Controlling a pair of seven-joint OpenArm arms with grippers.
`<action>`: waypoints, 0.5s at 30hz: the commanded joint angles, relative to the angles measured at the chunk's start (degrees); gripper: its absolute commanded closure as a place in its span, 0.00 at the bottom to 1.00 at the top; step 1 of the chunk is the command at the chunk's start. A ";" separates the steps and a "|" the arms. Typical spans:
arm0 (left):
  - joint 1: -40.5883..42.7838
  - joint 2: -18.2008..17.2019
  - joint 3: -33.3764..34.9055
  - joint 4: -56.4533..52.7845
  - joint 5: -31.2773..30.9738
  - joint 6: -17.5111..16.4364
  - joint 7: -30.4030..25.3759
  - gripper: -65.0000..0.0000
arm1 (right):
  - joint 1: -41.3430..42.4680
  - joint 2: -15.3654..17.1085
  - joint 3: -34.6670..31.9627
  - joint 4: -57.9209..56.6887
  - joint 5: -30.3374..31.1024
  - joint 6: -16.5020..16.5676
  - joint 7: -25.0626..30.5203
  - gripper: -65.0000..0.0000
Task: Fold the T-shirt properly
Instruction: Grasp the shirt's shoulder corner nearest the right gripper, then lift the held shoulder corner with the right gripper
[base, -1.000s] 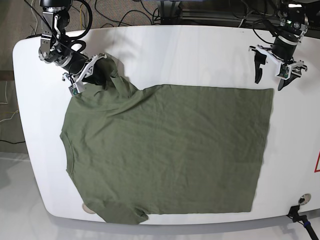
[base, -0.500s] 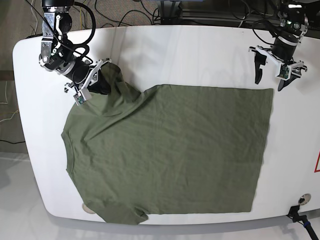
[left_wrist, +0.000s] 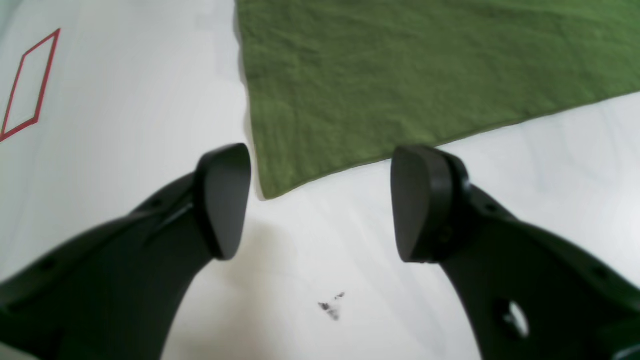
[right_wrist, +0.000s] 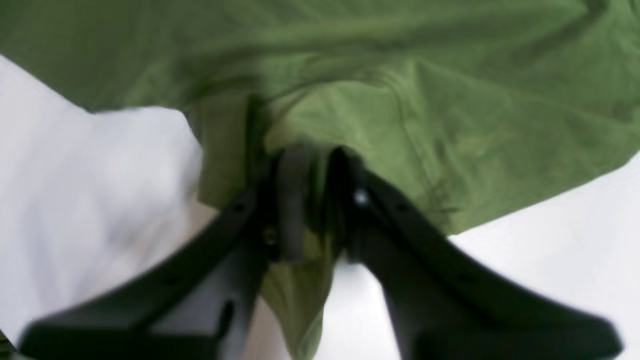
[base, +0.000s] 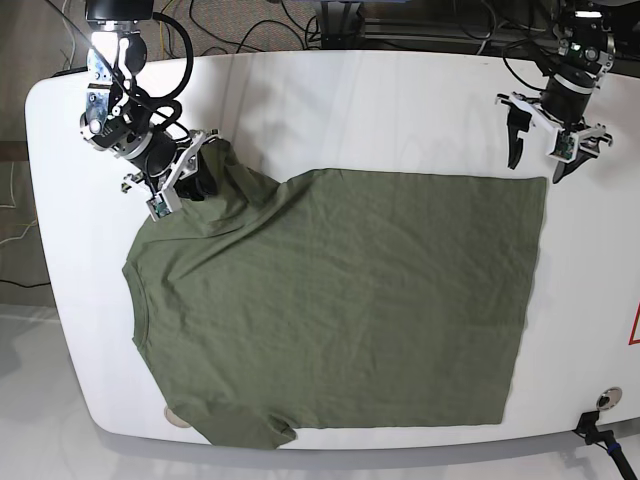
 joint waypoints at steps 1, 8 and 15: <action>-0.17 -0.62 -0.49 1.18 -0.59 0.32 -0.80 0.36 | 0.68 0.66 0.45 1.08 1.15 0.73 1.59 0.73; -0.79 -0.52 -0.57 1.30 -0.90 0.47 0.32 0.36 | 0.32 0.68 0.78 1.20 1.95 0.94 1.38 0.66; -2.78 -0.47 -0.63 0.28 -1.00 0.68 3.56 0.39 | 0.21 0.71 1.13 1.35 1.89 0.98 1.02 0.65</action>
